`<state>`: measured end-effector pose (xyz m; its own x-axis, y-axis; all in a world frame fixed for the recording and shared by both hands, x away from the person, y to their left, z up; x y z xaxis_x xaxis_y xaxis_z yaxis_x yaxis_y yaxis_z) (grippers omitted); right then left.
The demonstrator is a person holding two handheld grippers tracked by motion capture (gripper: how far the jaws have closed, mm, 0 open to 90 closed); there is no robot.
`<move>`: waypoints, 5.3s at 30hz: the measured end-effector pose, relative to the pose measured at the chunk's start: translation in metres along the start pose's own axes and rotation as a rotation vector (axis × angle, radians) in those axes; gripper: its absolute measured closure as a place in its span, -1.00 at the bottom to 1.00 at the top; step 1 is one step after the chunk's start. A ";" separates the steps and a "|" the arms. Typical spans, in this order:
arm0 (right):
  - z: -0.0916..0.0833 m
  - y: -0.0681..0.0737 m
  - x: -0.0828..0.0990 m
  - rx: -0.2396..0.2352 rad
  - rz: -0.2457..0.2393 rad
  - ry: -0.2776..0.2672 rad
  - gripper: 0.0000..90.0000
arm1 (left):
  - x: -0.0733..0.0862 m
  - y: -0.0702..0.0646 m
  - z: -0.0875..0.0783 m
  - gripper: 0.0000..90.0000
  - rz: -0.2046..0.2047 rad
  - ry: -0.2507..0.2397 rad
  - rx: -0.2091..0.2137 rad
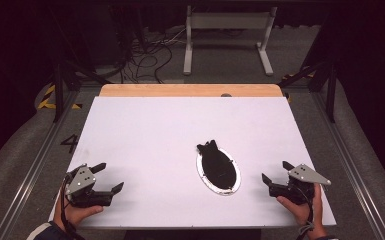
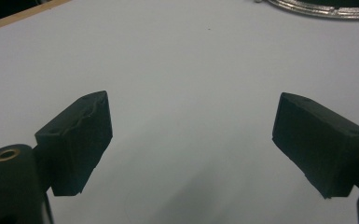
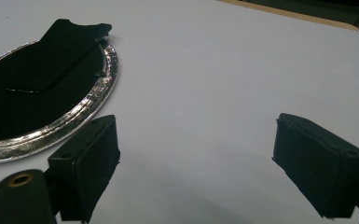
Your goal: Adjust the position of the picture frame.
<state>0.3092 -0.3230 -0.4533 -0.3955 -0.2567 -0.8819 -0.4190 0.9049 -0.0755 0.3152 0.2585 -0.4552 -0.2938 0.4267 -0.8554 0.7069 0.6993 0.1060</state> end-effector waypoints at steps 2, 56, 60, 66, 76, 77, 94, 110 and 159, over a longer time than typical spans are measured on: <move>0.000 0.001 0.000 0.003 -0.004 0.002 -0.68 | 0.000 -0.001 0.002 -0.68 0.002 0.016 -0.002; 0.088 0.042 -0.041 -0.155 -0.080 0.215 1.00 | -0.069 -0.061 0.116 0.97 0.212 0.122 0.307; 0.095 0.044 -0.042 -0.161 -0.082 0.235 1.00 | -0.071 -0.057 0.119 0.98 0.206 0.121 0.308; 0.100 0.041 -0.045 -0.198 -0.057 0.247 1.00 | -0.075 -0.050 0.124 0.97 0.176 0.109 0.303; 0.113 0.059 -0.053 -0.243 -0.118 0.241 1.00 | -0.087 -0.029 0.137 0.98 0.140 0.087 0.269; 0.113 0.061 -0.053 -0.249 -0.123 0.241 1.00 | -0.089 -0.026 0.139 0.98 0.137 0.086 0.266; 0.120 0.087 -0.062 -0.242 -0.153 0.201 0.98 | -0.113 -0.020 0.181 0.95 0.090 0.066 0.274; 0.040 0.119 -0.035 -0.453 -0.214 0.168 1.00 | -0.133 -0.022 0.203 0.90 0.139 0.104 0.270; 0.044 0.123 -0.017 -0.404 -0.229 0.212 1.00 | -0.117 -0.022 0.218 1.00 0.144 0.207 0.312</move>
<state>0.3003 -0.1928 -0.4684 -0.3962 -0.5344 -0.7467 -0.7806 0.6242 -0.0325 0.4741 0.0685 -0.4679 -0.2784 0.6366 -0.7192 0.9026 0.4294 0.0307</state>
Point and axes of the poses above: each handheld gripper's, and its own axes: z roughly forward along the jaws, x roughly out of its underside, y roughly to its left, the point moved 1 cm from there along z, roughly forward along the jaws, and after that the axes turned 1 degree about z, right-handed, at the moved point
